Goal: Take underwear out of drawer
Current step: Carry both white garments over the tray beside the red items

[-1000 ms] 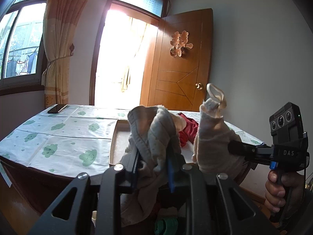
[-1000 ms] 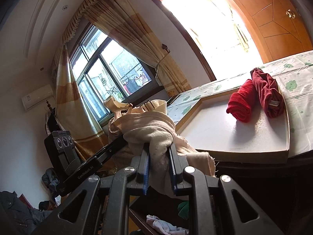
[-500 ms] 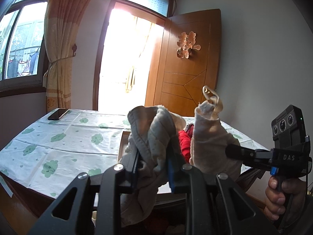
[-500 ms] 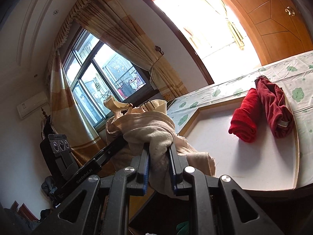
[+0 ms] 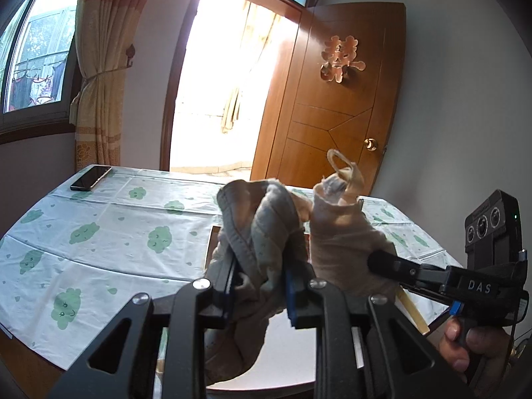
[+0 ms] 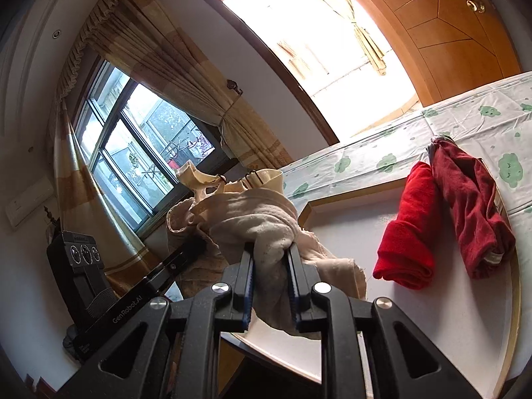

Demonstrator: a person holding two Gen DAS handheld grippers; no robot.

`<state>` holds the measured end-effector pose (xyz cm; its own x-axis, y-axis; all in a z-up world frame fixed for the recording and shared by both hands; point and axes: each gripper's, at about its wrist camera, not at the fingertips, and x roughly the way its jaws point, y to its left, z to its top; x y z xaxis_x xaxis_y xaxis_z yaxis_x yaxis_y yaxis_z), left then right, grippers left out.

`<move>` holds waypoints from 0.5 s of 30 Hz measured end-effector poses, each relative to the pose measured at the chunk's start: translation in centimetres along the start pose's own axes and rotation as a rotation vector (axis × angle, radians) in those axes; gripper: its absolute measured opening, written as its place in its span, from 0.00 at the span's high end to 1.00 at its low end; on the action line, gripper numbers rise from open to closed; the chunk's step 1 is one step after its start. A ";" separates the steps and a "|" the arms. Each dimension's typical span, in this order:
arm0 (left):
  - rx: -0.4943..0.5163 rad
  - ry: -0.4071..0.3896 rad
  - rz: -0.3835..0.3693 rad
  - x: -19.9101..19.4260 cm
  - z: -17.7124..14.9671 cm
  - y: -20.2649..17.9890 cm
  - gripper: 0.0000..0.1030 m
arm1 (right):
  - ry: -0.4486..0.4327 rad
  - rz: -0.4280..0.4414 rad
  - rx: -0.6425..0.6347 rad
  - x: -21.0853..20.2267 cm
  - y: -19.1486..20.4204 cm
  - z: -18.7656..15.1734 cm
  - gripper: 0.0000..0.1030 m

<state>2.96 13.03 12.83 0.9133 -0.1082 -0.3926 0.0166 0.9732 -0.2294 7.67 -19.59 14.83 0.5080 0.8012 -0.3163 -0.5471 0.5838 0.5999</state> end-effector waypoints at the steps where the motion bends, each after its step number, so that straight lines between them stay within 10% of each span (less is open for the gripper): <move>1: -0.016 0.016 0.001 0.8 0.3 0.3 0.79 | 0.001 -0.014 0.001 0.5 -0.1 0.3 0.81; 15: -0.176 0.099 0.035 8.4 3.0 1.9 0.79 | 0.039 -0.125 0.096 6.0 -2.5 3.8 0.81</move>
<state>11.86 14.56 11.80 0.8674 -0.1028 -0.4868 -0.0935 0.9273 -0.3625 14.60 -16.78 14.25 0.5410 0.7285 -0.4202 -0.4142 0.6656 0.6208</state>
